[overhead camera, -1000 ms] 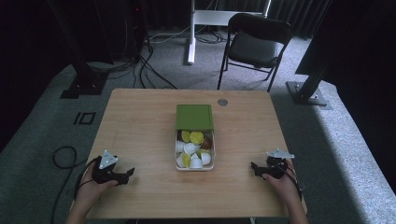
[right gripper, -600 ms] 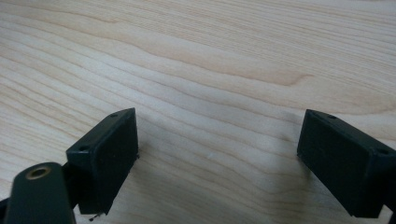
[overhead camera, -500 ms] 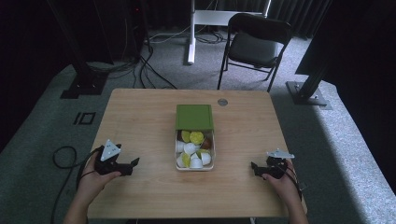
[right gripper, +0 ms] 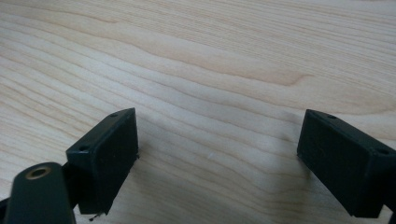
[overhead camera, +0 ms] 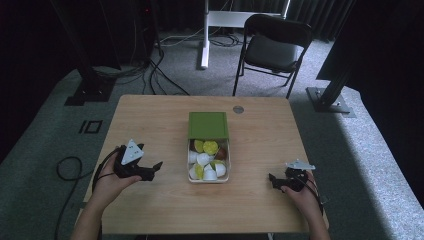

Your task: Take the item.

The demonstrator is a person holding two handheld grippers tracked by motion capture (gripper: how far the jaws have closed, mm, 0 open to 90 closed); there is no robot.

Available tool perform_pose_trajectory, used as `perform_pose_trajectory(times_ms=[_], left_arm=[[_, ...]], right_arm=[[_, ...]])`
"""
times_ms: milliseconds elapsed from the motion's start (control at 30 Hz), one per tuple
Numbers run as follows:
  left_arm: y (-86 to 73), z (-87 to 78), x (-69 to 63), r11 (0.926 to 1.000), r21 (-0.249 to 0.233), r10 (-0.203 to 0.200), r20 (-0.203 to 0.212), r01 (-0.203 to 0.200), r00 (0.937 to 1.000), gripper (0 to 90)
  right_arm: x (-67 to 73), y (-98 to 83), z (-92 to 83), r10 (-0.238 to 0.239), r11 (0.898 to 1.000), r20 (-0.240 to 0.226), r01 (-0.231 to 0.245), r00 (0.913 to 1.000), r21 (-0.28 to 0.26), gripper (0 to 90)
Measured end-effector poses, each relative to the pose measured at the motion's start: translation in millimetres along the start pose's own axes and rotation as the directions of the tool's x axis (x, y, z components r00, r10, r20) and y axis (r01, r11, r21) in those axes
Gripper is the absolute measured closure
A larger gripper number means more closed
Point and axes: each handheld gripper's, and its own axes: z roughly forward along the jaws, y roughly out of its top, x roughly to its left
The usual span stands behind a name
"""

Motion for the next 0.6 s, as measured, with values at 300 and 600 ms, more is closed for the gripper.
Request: perform_pose_trajectory(times_ms=[300,600], left_arm=[[28.7,4.0,-17.0,0.9963,-0.029,0.082,0.044,-0.081,0.9957,9.8],[55.5,10.9,-37.1,0.9842,-0.053,0.173,0.089,-0.169,0.9809,9.8]], right_arm=[[0.0,0.0,0.0,0.0,1.0,0.0,0.0,1.0,0.0,12.0],[0.0,0.0,0.0,0.0,1.0,0.0,0.0,1.0,0.0,12.0]])
